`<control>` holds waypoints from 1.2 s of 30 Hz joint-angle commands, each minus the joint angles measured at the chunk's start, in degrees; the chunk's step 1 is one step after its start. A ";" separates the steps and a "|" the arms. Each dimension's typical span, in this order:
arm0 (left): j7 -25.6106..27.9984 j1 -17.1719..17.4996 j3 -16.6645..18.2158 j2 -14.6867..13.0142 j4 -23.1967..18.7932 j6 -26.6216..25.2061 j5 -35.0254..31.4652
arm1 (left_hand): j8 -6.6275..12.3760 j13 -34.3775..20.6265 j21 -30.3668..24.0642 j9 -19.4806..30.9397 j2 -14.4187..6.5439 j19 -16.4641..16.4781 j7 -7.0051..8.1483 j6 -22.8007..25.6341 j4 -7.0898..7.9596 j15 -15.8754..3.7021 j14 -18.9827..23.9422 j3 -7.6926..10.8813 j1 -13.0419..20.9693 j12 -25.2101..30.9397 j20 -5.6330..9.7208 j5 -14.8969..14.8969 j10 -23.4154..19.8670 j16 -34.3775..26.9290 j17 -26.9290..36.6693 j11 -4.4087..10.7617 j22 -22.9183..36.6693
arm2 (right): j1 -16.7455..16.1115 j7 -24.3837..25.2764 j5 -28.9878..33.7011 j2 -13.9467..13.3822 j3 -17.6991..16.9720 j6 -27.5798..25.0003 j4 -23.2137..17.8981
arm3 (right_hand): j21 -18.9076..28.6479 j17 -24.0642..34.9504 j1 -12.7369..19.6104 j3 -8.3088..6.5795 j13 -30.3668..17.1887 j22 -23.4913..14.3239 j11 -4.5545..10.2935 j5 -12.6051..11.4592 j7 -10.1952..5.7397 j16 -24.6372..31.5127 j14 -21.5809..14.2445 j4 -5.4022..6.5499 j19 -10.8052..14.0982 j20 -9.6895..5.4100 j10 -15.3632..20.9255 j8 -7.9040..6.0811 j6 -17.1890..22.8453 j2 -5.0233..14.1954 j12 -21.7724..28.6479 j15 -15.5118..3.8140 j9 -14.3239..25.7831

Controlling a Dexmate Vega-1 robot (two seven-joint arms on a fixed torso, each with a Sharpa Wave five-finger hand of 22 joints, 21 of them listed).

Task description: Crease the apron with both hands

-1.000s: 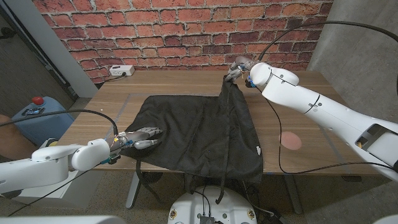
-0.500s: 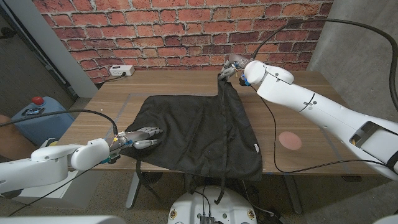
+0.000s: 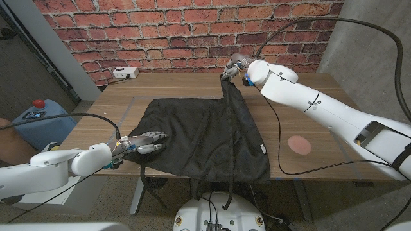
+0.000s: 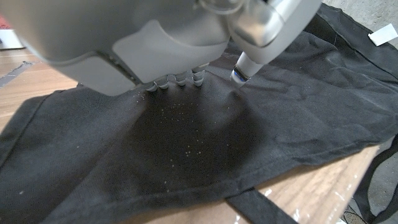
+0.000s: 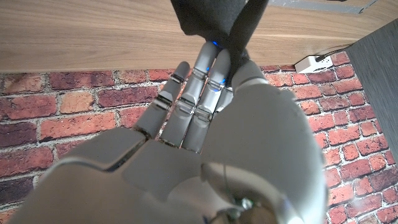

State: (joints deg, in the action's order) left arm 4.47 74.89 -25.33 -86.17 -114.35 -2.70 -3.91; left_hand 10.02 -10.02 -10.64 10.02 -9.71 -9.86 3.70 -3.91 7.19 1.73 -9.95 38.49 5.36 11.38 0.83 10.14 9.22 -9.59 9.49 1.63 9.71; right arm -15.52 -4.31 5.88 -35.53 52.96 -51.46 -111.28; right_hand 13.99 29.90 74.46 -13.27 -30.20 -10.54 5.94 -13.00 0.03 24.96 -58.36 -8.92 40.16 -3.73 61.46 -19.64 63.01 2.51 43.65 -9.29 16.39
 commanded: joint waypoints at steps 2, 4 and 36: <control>-1.04 -0.51 -0.18 0.65 0.37 0.34 -0.22 | 0.55 -0.24 -0.56 0.28 0.14 -0.10 0.14 0.37 -0.19 0.36 -2.40 0.18 0.22 -0.18 -0.08 -0.03 -0.05 -0.47 0.06 0.17 0.31 | 1.29 -0.72 -0.59 1.29 0.14 1.70 0.96 | 0.42 0.35 0.81 0.25 0.01 -0.19 -0.56 0.27 0.45 -0.32 -0.58 0.02 0.49 -0.28 0.10 -0.29 0.02 0.05 0.33 -4.55 0.48; -0.96 -0.49 -0.15 0.74 0.35 0.25 -0.28 | 0.55 -0.24 -0.56 0.28 0.14 -0.10 0.12 0.38 -0.20 0.36 -2.41 0.17 0.22 -0.18 -0.07 -0.03 -0.05 -0.47 0.06 0.19 0.31 | 1.48 -0.69 -0.58 1.63 0.13 1.55 1.00 | 0.48 0.47 0.90 0.31 -0.05 -0.20 -0.57 0.29 0.46 -0.37 -0.64 0.00 0.64 -0.25 0.16 -0.27 0.02 0.03 0.38 -4.56 0.51; -0.83 -0.15 -0.19 1.84 0.23 0.03 -1.16 | 0.54 -0.24 -0.56 0.28 -0.03 -0.06 0.09 0.42 -0.41 0.38 -2.38 0.13 0.39 -0.18 -0.10 -0.02 -0.03 -0.49 0.05 0.12 0.31 | 3.89 -3.25 -0.79 5.31 2.30 5.05 2.36 | 0.73 1.29 1.73 0.97 -0.26 -0.25 -0.90 0.53 0.89 -1.38 -1.46 0.04 1.18 -0.14 0.01 0.02 0.17 0.20 0.32 -4.58 0.72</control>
State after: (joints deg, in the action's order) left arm 3.81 74.94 -25.35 -85.12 -114.60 -3.31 -4.45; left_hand 10.02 -10.01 -10.83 10.00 -9.71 -9.97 3.70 -3.91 7.19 1.74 -9.94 38.49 5.36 11.37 0.93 10.14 9.22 -9.71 9.44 1.63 9.71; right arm -12.54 -6.58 4.99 -31.39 54.33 -47.62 -109.46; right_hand 14.47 30.95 75.43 -12.48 -30.19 -10.53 5.34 -12.56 0.53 23.69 -59.19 -8.76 40.71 -3.90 61.46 -19.46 62.93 2.60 43.65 -9.52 16.91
